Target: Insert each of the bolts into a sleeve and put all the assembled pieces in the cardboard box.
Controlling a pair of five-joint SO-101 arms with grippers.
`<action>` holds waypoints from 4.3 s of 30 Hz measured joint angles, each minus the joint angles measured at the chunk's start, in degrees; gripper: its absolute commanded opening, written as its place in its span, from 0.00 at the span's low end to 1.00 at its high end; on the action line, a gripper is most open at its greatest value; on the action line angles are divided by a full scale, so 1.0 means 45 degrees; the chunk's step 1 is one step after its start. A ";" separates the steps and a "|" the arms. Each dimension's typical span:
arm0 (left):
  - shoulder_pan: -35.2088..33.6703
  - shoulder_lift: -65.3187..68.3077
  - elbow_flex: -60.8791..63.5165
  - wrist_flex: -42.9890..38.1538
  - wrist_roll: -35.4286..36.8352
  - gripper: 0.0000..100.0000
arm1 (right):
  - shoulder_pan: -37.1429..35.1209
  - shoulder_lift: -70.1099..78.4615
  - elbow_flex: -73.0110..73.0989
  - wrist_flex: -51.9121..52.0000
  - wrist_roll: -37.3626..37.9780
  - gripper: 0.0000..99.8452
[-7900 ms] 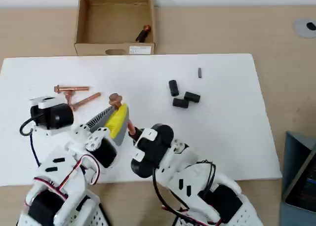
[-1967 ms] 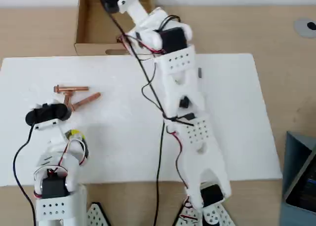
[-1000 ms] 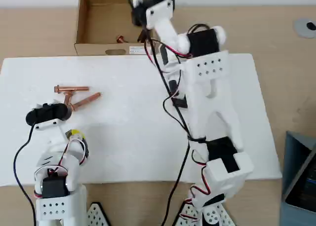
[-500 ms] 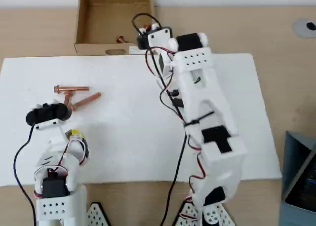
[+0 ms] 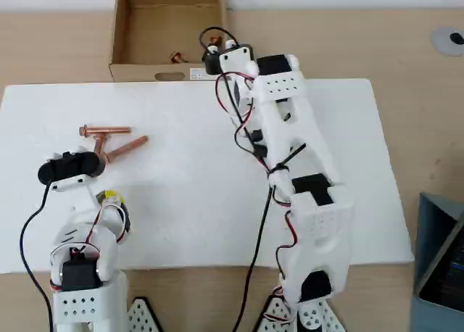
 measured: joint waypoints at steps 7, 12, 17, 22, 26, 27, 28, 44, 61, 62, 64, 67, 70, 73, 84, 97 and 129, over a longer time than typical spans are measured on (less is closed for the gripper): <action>0.0000 0.0000 0.0000 0.0000 0.0000 0.00 | 0.0195 0.0996 -0.0645 -0.0020 0.0039 0.19; 0.0000 0.0000 0.0000 0.0000 0.0000 0.00 | 0.0195 0.1817 -0.1621 -0.0020 0.0078 0.19; 0.0000 0.0000 0.0000 0.0000 0.0000 0.00 | 0.0195 0.2676 -0.2442 0.0039 0.0078 0.19; 0.0000 0.0000 0.0000 0.0000 0.0000 0.00 | 0.0176 0.3380 -0.2852 0.0059 0.0059 0.15; 0.0000 0.0000 0.0000 0.0000 0.0000 0.00 | 0.0293 0.3673 -0.3223 0.0117 0.0039 0.08; 0.0000 0.0000 0.0000 0.0000 0.0000 0.00 | 0.0293 0.3712 -0.3223 0.0137 0.0039 0.07; 0.0000 0.0000 0.0000 0.0000 0.0000 0.00 | 0.0293 0.3731 -0.3263 0.0176 0.0039 0.06; 0.0000 0.0000 0.0000 0.0000 0.0000 0.00 | 0.0176 0.3927 -0.4864 0.2383 0.0059 0.02; 0.0000 0.0000 0.0000 0.0000 0.0000 0.00 | 0.0156 -0.2852 -0.2774 0.3028 0.0059 0.01; 0.0000 0.0000 0.0000 0.0000 0.0020 0.00 | 0.0156 -0.3497 -0.2188 0.3028 0.0059 0.01; 0.0000 0.0000 0.0000 0.0000 0.0020 0.00 | 0.0176 -0.4786 -0.0996 0.3028 0.0059 0.01; 0.0000 0.0000 -0.0078 0.0078 0.0020 0.00 | 0.0215 -0.6838 0.0879 0.3028 -0.0156 0.01; 0.0000 0.0000 -0.0899 0.0821 0.0020 0.00 | 0.0703 -0.8772 0.2559 0.3028 -0.0567 0.01; 0.0000 0.0000 -0.2071 0.1817 0.0020 0.00 | 0.1328 -1.0276 0.4103 0.3028 -0.0821 0.01; 0.0000 0.1485 -0.5587 0.3028 0.0547 0.00 | 0.3165 -1.3851 0.8420 0.2501 -0.0860 0.01; 0.0000 1.1018 -1.2249 0.3028 0.2149 0.00 | 0.4317 -1.5668 1.0862 0.1934 -0.0860 0.01; -0.1485 2.6979 -2.3834 0.7502 -0.5880 0.09 | 0.4904 -1.5824 1.0960 0.1485 -0.0860 0.01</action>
